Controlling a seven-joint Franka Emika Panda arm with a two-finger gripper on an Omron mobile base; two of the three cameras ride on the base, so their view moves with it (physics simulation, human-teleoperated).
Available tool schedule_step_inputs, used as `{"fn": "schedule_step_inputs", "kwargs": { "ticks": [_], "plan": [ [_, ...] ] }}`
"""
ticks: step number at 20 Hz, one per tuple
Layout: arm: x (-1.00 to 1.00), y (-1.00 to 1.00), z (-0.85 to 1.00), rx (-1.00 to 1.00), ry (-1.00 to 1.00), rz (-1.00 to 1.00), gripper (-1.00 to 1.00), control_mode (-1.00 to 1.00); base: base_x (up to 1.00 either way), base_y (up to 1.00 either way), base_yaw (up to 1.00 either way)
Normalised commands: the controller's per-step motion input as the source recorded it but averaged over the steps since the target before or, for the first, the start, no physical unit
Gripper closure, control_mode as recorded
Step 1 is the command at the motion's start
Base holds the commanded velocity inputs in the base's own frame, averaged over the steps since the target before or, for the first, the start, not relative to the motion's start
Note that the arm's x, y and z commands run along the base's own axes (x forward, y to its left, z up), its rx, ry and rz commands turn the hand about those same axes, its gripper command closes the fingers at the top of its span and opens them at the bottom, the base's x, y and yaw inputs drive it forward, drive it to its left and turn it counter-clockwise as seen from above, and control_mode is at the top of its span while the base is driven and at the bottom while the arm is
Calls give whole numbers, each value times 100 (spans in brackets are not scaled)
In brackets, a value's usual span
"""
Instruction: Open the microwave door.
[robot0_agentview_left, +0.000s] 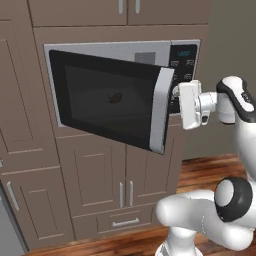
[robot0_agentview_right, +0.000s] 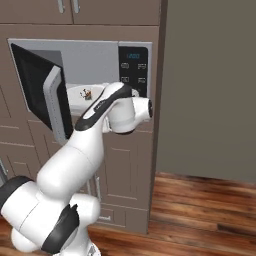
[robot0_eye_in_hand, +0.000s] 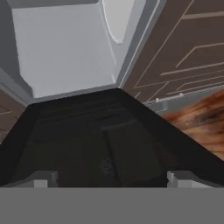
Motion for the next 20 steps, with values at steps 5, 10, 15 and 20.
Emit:
{"fn": "schedule_step_inputs", "kwargs": {
  "ticks": [5,10,15,20],
  "plan": [
    [3,89,0,0,6,1,-100,-100,0,0,0],
    [-20,84,0,0,4,4,-100,-100,0,0,0],
    [-80,57,9,0,9,20,-100,-100,0,0,0],
    [-80,78,18,0,12,23,-100,-100,0,0,0]
  ]
}}
